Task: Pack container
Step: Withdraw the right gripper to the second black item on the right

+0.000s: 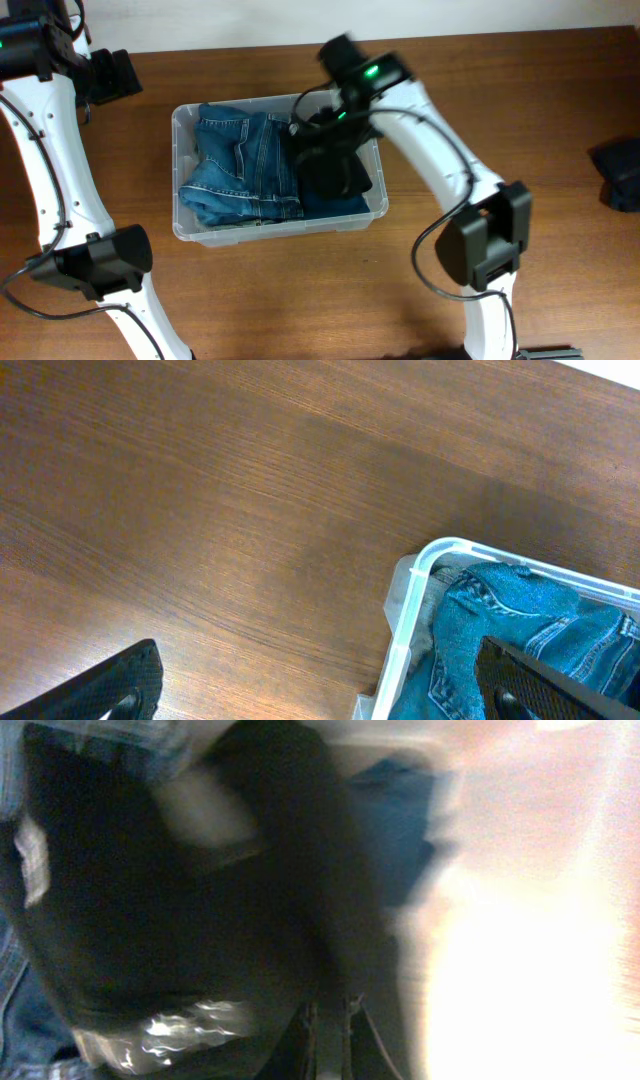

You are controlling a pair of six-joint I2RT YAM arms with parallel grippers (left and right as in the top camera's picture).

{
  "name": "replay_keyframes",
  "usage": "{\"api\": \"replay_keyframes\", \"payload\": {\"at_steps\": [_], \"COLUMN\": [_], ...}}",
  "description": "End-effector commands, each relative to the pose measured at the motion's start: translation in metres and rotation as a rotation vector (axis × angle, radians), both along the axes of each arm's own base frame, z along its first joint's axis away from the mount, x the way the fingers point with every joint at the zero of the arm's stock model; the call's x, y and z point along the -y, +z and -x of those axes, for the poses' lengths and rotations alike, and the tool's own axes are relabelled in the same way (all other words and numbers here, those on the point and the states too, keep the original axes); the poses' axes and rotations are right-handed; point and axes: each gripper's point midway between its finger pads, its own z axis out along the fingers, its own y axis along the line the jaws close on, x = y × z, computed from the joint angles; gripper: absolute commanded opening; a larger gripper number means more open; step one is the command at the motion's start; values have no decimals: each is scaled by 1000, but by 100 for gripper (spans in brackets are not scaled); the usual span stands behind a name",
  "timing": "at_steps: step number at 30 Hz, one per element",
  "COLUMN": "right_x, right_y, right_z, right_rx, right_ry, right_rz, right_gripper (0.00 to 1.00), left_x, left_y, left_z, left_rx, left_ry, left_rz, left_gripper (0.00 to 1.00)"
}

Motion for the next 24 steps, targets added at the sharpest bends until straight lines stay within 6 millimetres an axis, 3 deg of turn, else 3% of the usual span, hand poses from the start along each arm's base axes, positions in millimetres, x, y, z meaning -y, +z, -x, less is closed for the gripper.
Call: {"api": "replay_keyframes", "payload": {"at_steps": [1,5,7,9,12,14,15,17,19,20,24], "right_x": [22,45,79,116,183,221,262,298,346,359,436], "right_y": [58,124,148,159,157,152,147,142,133,130,100], "right_z": [-22,-24,-24,-24,-19,-19,-15,-9,5,10,42], "right_rx": [135,270,322,326,273,248,225,206,173,162,79], "right_ry": [2,-3,-77,-177,-372,-460,-584,-672,-776,-807,-988], "right_rz": [3,19,72,80,86,78,71,71,91,99,131], "right_gripper": [13,42,53,61,71,88,94,95,96,96,96], "left_x": [1,1,1,1,1,1,1,1,1,1,1], "left_y": [1,1,1,1,1,1,2,2,2,2,2], "left_z": [1,0,1,0,0,0,0,0,0,0,-1], "left_rx": [5,5,5,5,5,6,7,7,6,7,13], "left_ry": [-1,-1,-1,-1,-1,-1,-1,-1,-1,-1,-1], "left_rz": [10,10,10,9,9,9,9,9,9,9,8], "left_gripper": [99,99,99,99,99,99,99,99,99,99,99]}}
